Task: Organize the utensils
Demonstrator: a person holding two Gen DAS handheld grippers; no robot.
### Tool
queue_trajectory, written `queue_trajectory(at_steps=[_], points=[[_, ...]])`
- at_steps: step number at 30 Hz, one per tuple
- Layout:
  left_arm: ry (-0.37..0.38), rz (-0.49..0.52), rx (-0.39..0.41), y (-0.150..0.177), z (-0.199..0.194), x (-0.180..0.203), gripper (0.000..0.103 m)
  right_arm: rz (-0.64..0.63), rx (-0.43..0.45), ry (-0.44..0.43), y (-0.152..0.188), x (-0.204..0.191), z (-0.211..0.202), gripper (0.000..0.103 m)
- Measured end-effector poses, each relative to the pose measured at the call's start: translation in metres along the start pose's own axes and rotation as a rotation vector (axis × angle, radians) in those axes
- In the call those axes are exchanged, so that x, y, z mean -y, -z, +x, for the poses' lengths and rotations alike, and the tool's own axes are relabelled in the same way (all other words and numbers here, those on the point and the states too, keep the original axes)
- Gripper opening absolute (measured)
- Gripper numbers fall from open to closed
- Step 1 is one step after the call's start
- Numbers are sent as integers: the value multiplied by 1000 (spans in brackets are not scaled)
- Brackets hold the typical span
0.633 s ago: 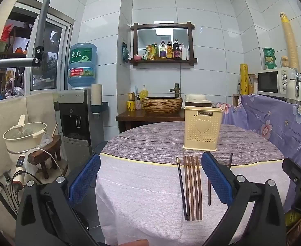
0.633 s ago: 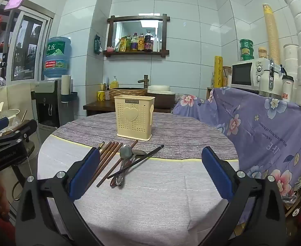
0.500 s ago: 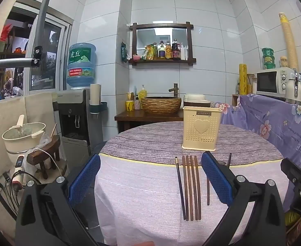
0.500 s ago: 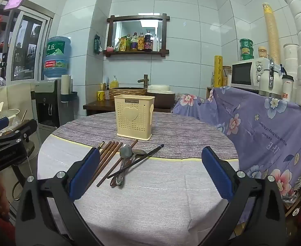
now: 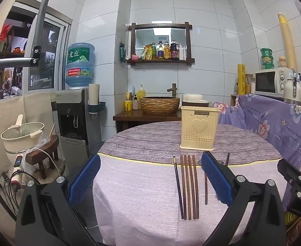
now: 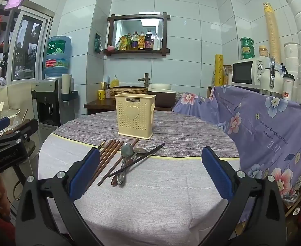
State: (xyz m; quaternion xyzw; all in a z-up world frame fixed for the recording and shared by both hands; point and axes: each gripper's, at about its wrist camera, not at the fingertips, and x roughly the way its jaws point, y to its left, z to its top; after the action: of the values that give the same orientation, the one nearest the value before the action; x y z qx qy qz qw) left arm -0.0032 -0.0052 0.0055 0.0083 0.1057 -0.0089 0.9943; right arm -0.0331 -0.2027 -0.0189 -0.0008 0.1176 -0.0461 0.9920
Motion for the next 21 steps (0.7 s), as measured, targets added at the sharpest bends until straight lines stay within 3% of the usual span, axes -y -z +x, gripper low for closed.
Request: queue_trajectory(at_steps=[21], points=[[1, -2, -6, 7, 6, -8, 98, 1, -12, -1, 8, -3, 2, 98]])
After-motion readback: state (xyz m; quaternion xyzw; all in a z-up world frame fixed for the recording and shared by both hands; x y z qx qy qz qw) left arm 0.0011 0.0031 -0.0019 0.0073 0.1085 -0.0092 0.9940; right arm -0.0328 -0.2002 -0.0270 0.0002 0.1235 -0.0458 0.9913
